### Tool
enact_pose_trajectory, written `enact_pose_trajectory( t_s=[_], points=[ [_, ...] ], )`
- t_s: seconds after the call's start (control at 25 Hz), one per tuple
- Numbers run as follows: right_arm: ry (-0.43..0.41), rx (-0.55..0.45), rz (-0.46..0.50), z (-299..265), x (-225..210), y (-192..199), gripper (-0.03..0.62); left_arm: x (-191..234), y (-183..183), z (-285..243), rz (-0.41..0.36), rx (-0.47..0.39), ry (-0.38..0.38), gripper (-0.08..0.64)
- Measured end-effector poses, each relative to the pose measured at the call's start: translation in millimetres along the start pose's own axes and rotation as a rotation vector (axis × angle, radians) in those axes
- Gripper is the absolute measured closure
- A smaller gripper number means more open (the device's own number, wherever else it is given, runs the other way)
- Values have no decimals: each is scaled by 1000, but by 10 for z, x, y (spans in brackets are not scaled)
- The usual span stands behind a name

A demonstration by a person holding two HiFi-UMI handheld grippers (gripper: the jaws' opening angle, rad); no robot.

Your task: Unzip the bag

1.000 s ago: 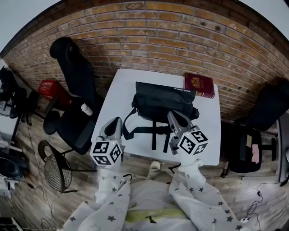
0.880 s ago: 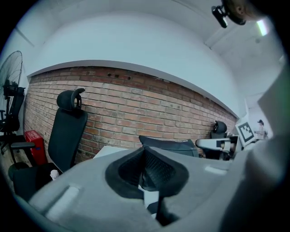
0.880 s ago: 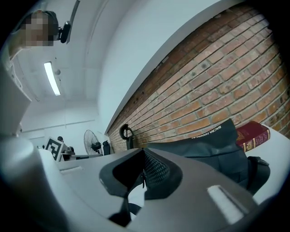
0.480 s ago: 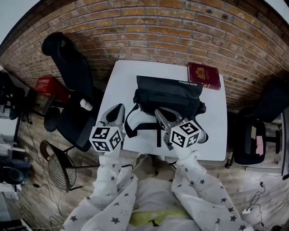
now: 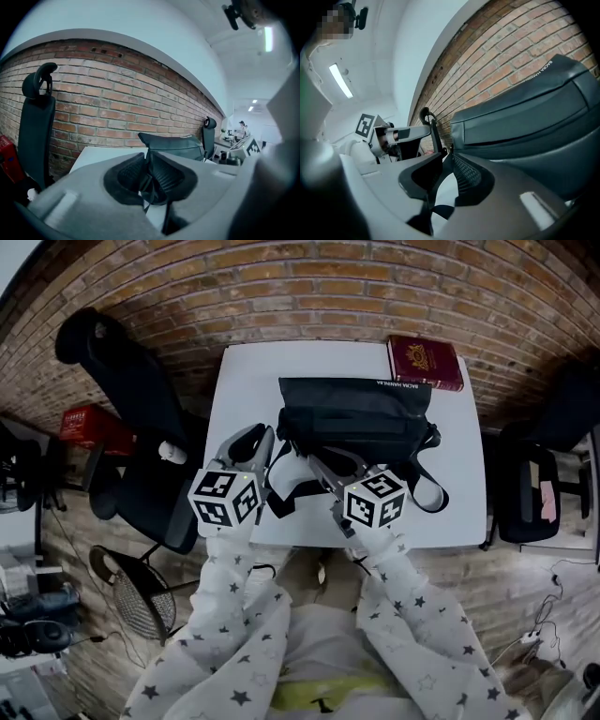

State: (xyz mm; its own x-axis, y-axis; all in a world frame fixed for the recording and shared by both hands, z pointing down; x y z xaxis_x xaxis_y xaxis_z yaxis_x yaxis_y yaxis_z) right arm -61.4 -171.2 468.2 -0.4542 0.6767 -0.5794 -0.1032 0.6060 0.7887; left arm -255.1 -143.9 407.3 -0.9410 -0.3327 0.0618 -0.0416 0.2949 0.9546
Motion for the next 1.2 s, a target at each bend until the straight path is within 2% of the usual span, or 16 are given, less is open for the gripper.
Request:
enact_pose_trajectory(
  t_s=[0.2, 0.48, 0.68, 0.84, 1.0, 1.2],
  points=[
    [26, 7, -34, -231, -27, 131, 483, 84, -25, -227, -9, 1, 83, 450],
    [92, 30, -25, -376, -47, 259, 468, 81, 12, -465, -19, 22, 188, 377],
    [142, 59, 13, -471, -39, 277, 474, 104, -18, -643, -23, 34, 235, 373],
    [238, 54, 75, -551, -24, 326, 497, 109, 46, -724, -21, 41, 279, 373],
    [304, 46, 91, -593, -41, 326, 532, 102, 92, -794, -15, 51, 300, 373],
    [314, 50, 115, -588, -58, 326, 557, 91, 111, -830, -20, 45, 304, 380]
  ],
)
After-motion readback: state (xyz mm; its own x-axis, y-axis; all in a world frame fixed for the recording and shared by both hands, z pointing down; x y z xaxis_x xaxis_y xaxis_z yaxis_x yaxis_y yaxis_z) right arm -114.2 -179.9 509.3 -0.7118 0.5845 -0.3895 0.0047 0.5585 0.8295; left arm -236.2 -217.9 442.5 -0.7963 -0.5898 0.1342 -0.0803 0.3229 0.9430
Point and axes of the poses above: the fingertips, and each gripper's own axes: z backward along the fingers, x to its left, y out of its underside, the point moved 9 cm from there along z, backward along the fingers, and after that the axes turned 7 degrees about -z, right-handed, at the moved point
